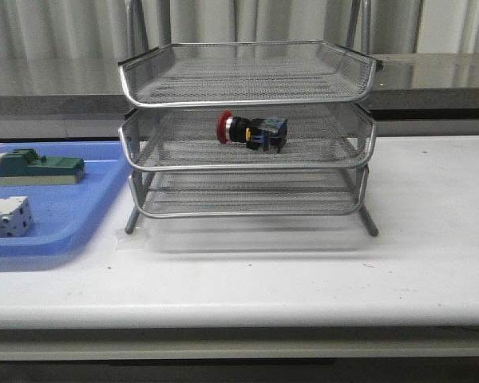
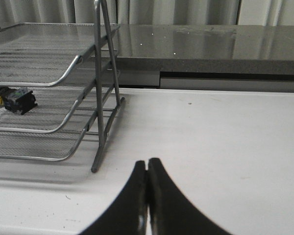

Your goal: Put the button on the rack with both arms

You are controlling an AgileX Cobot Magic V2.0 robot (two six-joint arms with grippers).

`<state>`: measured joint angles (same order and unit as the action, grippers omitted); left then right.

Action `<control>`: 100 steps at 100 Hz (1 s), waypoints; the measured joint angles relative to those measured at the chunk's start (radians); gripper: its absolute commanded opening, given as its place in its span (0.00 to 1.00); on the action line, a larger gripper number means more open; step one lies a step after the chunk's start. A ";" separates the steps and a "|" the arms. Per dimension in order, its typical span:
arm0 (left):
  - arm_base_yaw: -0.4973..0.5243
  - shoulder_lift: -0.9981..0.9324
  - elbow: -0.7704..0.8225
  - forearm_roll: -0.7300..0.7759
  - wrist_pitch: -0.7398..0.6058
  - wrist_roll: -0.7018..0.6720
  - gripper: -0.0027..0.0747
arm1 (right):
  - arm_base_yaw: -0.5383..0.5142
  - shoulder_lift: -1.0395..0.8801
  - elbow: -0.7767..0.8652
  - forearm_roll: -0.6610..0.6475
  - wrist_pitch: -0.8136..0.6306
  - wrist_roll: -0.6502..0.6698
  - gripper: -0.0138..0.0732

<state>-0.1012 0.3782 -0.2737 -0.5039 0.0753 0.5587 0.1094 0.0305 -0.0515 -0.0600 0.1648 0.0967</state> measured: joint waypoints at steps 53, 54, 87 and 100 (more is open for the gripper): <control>0.000 0.000 0.000 0.000 0.000 0.000 0.01 | 0.000 -0.041 0.078 0.000 -0.048 0.005 0.09; 0.000 0.000 0.000 0.000 0.000 0.000 0.01 | 0.000 -0.041 0.078 0.000 -0.048 0.005 0.09; 0.000 0.000 0.000 0.000 0.000 0.000 0.01 | 0.000 -0.041 0.078 0.000 -0.051 0.005 0.09; 0.000 0.000 0.000 0.000 0.000 0.000 0.01 | 0.000 -0.041 0.078 0.000 -0.051 0.005 0.09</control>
<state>-0.1012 0.3782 -0.2737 -0.5039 0.0753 0.5587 0.1094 -0.0107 0.0267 -0.0600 0.1138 0.1020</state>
